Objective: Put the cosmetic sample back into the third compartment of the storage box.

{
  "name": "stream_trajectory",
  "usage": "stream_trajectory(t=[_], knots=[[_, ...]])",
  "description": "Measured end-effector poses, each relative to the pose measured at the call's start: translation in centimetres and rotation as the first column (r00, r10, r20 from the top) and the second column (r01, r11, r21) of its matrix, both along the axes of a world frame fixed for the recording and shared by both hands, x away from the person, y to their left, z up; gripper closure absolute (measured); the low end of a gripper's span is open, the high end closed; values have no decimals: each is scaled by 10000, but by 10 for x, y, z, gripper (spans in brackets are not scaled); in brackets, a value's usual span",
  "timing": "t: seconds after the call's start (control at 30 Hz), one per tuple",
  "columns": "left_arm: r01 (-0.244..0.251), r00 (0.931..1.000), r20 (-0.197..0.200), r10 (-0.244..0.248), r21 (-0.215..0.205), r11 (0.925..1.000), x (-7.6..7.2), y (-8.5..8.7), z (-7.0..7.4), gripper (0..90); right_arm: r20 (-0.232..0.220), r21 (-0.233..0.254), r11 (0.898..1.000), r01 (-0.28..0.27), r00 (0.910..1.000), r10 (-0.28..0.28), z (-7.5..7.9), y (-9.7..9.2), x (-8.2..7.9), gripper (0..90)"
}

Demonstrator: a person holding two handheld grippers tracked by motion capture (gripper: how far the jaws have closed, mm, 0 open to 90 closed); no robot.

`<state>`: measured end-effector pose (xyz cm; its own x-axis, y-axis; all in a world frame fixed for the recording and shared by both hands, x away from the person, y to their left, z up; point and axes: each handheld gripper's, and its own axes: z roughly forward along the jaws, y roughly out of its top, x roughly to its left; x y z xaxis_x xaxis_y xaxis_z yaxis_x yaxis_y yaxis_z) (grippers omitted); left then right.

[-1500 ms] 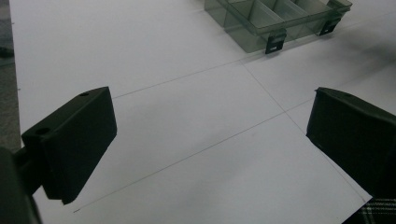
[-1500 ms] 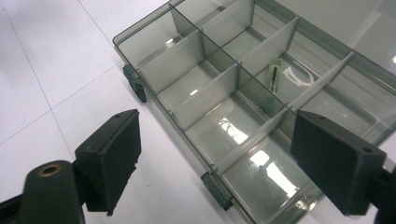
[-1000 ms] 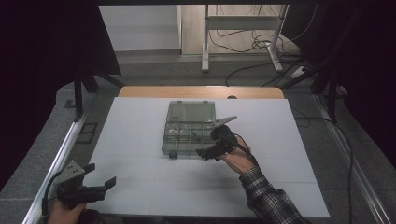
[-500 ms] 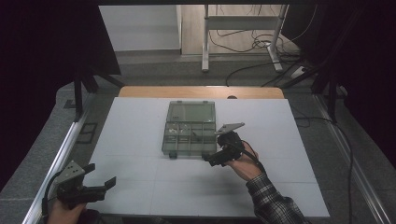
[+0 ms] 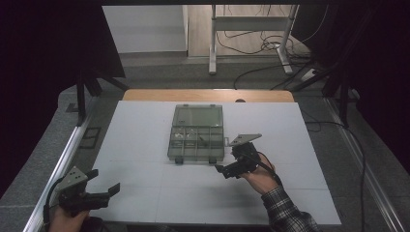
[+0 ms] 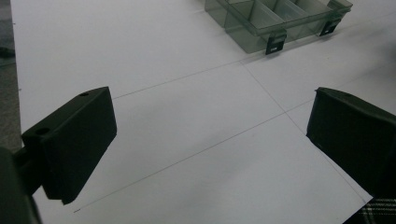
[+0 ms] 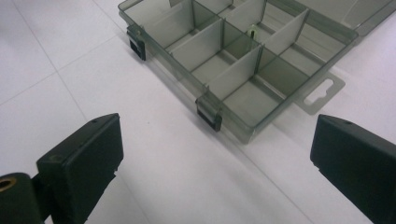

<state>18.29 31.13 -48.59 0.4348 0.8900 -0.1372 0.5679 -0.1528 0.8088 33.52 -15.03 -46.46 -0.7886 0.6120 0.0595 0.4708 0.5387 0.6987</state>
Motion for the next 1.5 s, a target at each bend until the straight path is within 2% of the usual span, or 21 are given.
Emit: stream_trajectory(t=[0.17,0.37,0.6,1.03,1.2,1.37,1.5], knots=[[-2,10000,2,2,-1,10000,0,0,0,19,28,-122,9999,25,10000,-24,1,-7,-6,26],[-3,10000,9,3,7,10000,0,0,0,19,143,-55,9999,150,9998,-149,4,-19,-15,26],[-15,10000,3,15,-12,10000,0,0,0,19,151,702,9971,307,9994,-318,7,-35,-25,0],[-18,10000,1,18,2,10000,0,0,0,19,48,518,9968,607,9981,-611,7,-61,-41,0],[-18,10000,-4,18,-3,10000,0,0,0,19,158,602,9957,709,9973,-720,7,-72,-48,0],[-23,10000,-4,23,2,10000,0,0,0,19,-11,697,9948,747,9972,-748,8,-84,-54,7],[-32,10000,-2,32,2,10000,0,0,0,19,105,880,9907,1042,9944,-1055,10,-94,-62,11]])
